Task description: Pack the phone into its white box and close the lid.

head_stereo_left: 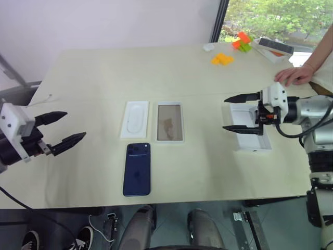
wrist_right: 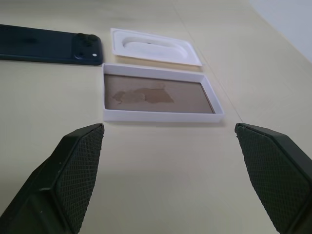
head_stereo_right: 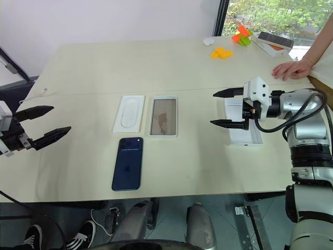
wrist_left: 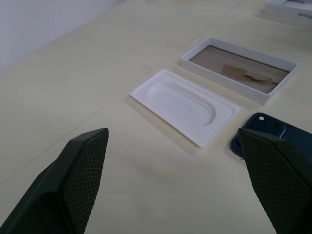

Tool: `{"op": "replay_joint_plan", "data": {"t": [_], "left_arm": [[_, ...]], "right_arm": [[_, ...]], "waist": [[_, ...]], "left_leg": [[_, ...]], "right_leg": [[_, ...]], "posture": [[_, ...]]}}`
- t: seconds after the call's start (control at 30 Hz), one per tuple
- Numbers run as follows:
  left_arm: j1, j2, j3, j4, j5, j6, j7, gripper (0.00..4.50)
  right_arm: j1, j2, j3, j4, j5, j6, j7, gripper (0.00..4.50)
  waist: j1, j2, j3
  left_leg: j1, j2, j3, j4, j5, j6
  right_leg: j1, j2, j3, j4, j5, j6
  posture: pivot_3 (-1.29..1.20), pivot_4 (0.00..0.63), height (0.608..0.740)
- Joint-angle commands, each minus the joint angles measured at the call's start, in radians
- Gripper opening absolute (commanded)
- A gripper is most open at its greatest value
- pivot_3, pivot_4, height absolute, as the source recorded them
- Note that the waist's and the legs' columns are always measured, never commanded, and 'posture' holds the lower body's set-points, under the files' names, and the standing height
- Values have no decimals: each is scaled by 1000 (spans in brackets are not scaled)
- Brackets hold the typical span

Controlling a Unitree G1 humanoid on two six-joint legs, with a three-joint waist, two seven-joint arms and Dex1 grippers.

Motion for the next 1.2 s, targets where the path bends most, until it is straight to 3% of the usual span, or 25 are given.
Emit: {"op": "replay_joint_plan", "data": {"t": [0.03,0.43,0.93,1.07,1.2], "left_arm": [[-22,16,9,4,-7,-2,-4,4458],[-27,21,23,-44,-13,32,19,4458],[-51,2,-49,-59,28,26,80,4458],[-101,-5,-90,-30,35,109,168,4458],[-159,-41,-172,-34,45,254,303,4458]], "right_arm": [[-26,-7,-17,2,0,-22,-3,4500],[-26,1,-13,25,-13,-29,-25,4500],[-2,30,0,-3,-45,-29,-103,4500],[-6,52,22,-27,-78,-30,-156,4500],[6,98,68,-149,-105,105,-253,4500]], "waist": [[0,0,0],[-1,0,0],[0,0,0],[1,0,0],[0,0,0]], "left_leg": [[0,0,0,0,0,0],[0,0,0,0,0,0],[0,0,0,0,0,0],[0,0,0,1,0,0],[0,1,-1,3,0,0]], "right_leg": [[0,0,0,0,0,0],[0,0,0,0,0,0],[0,1,0,0,0,0],[0,1,0,1,0,0],[1,2,0,3,1,2]], "posture": [[0,150,740],[0,150,740],[0,150,740],[0,150,740],[0,150,740]]}}
